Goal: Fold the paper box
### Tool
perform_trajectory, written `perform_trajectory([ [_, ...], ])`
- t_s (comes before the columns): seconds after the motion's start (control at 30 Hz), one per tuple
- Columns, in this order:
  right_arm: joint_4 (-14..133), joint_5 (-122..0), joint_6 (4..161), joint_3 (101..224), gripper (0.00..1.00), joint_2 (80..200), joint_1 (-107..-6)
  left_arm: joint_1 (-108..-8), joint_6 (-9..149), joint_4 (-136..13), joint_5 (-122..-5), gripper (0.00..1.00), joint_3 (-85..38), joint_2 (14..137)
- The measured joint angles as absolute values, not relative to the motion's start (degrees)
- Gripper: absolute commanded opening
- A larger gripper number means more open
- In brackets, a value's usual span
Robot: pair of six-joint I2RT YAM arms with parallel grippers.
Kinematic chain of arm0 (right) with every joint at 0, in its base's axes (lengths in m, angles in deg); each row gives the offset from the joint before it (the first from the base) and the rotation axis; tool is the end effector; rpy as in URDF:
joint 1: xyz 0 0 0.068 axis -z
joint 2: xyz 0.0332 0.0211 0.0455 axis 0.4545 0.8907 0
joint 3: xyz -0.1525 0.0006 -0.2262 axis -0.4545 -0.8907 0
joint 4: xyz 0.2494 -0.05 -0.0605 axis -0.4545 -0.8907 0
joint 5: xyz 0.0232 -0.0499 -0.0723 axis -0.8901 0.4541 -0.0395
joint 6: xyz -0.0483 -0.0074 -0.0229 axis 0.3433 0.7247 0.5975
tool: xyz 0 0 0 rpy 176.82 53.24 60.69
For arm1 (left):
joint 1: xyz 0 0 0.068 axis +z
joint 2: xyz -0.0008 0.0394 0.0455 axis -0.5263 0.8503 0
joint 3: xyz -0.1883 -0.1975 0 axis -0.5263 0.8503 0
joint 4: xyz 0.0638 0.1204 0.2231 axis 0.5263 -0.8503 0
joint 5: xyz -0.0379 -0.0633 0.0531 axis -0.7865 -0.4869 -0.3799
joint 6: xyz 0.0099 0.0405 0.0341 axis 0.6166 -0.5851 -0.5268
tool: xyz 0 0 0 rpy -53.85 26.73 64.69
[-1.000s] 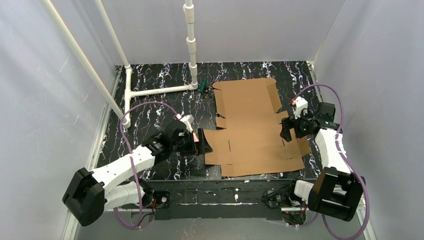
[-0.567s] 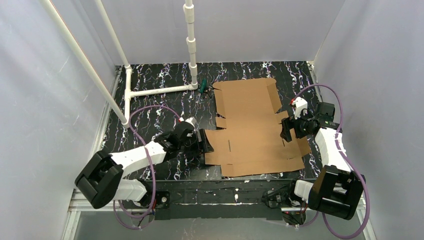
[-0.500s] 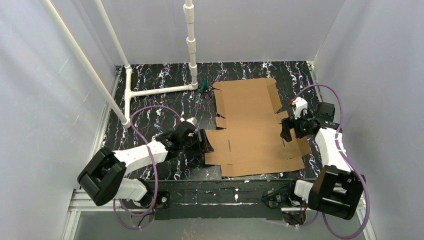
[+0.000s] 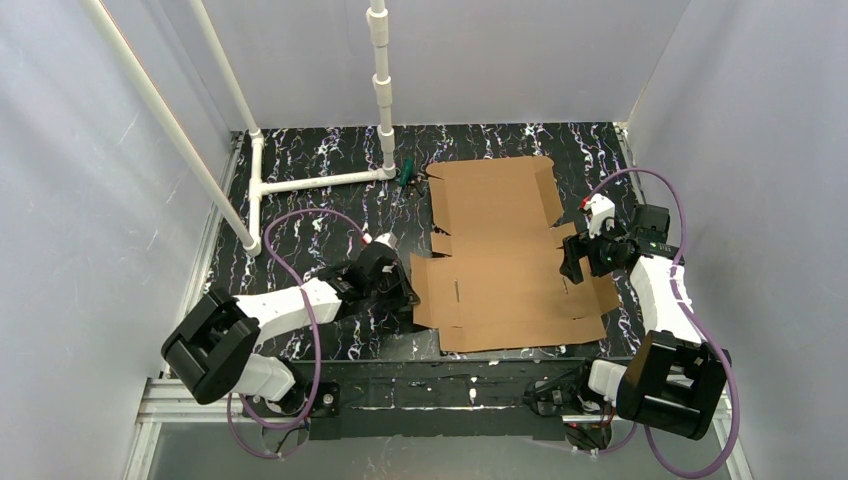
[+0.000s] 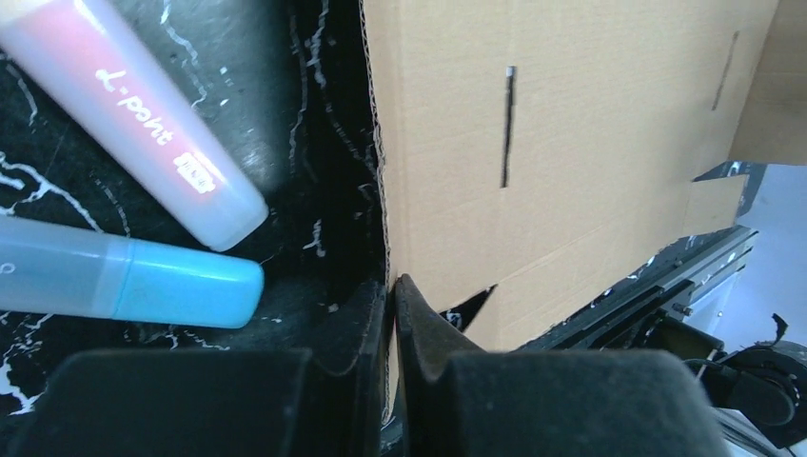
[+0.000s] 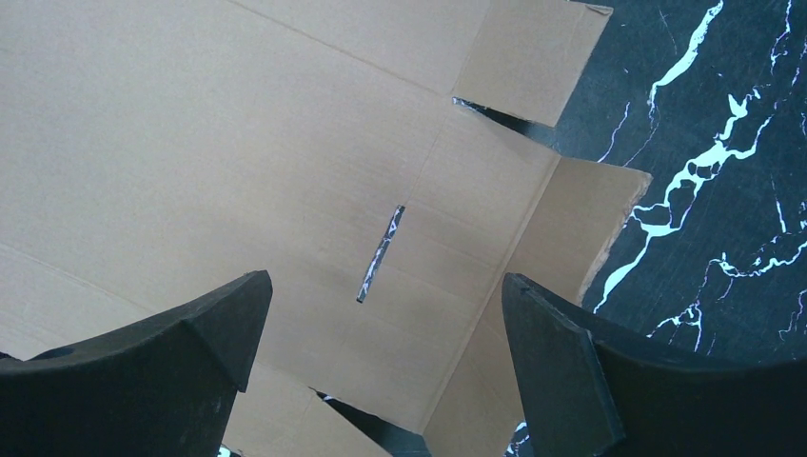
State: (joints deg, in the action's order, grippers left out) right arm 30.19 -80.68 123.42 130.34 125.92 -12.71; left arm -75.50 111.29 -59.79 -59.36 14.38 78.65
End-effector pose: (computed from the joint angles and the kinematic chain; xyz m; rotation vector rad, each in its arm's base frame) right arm 0.2257 -0.0407 0.2305 -0.5904 2.2955 0.2043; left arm 0.1918 -0.1871 0.1721 -0.1541 2.4608 -0.9067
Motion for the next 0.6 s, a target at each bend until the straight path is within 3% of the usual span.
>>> perform_trajectory([
  [0.37,30.24,-80.96,123.24,130.34,1.0,125.92,-12.68,-75.77,102.81,-67.44,-54.38,0.0,10.07,73.6],
  [0.6,34.94,-73.07,117.43,130.28,1.0,126.38,-11.96,-75.77,101.52,-71.55,-51.1,0.0,9.42,70.52],
])
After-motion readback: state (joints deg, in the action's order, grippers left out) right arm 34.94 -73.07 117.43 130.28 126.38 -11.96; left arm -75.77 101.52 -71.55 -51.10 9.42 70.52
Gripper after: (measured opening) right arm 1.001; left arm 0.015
